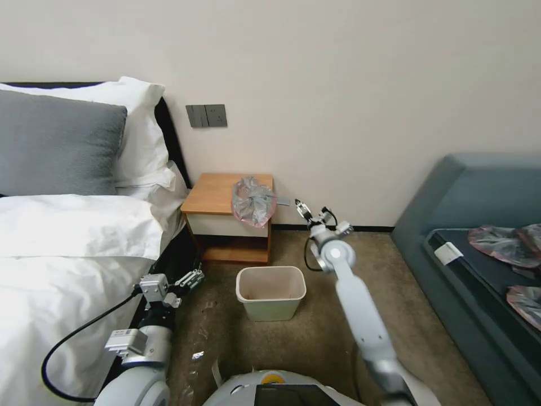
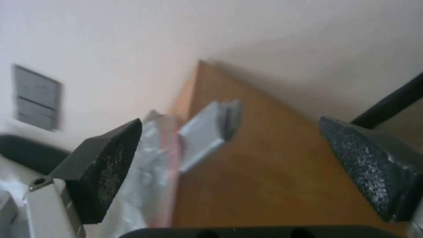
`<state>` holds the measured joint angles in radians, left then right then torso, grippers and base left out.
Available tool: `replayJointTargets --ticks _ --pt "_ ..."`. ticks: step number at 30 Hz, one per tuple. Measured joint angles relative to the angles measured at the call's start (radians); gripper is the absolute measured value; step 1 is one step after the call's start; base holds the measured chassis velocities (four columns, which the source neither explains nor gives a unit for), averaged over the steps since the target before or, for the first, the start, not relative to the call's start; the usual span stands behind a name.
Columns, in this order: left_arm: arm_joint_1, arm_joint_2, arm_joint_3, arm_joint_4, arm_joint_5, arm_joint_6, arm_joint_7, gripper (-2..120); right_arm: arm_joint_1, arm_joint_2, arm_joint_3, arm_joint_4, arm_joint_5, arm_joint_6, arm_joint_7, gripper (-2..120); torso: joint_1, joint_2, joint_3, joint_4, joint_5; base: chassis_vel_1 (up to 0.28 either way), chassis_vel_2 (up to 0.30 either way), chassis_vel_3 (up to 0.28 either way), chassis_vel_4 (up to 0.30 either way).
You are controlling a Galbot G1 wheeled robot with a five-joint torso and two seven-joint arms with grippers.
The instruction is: Pick up the garbage bag from the table and place it over the trash can.
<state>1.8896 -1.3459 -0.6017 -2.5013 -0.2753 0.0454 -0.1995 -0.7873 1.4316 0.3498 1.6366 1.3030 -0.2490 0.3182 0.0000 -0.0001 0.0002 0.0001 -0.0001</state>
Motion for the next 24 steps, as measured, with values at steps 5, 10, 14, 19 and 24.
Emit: replayJointTargets --ticks 5,10,14,19,24 --pt "0.008 -0.01 0.001 0.0 0.0 -0.002 0.001 100 0.057 0.036 0.021 -0.102 0.106 -0.024 -0.037 100 0.0 0.0 0.0 -0.0002 0.0 0.0 0.0 0.0 0.0" --pt "0.018 -0.012 0.0 0.001 0.0 -0.003 0.001 100 0.099 0.06 0.028 -0.196 0.178 -0.028 -0.06 100 0.0 0.0 0.0 -0.0002 0.0 0.0 0.0 0.0 0.0" --pt "0.03 -0.017 0.0 0.001 0.001 -0.004 0.001 100 0.122 0.07 0.045 -0.256 0.222 -0.069 -0.107 100 0.0 0.0 0.0 -0.0001 0.0 0.0 0.0 0.0 0.0" --pt "0.042 -0.027 0.001 0.001 0.005 -0.006 0.002 100 0.138 0.069 0.048 -0.291 0.236 -0.095 -0.163 100 0.0 0.0 0.0 -0.0001 0.0 0.0 0.0 0.0 0.0" --pt "0.039 -0.035 0.005 0.001 0.016 -0.011 0.004 100 0.143 0.062 0.033 -0.298 0.236 -0.091 -0.204 87 0.0 0.0 0.0 -0.0001 0.0 0.0 0.0 0.0 0.0"
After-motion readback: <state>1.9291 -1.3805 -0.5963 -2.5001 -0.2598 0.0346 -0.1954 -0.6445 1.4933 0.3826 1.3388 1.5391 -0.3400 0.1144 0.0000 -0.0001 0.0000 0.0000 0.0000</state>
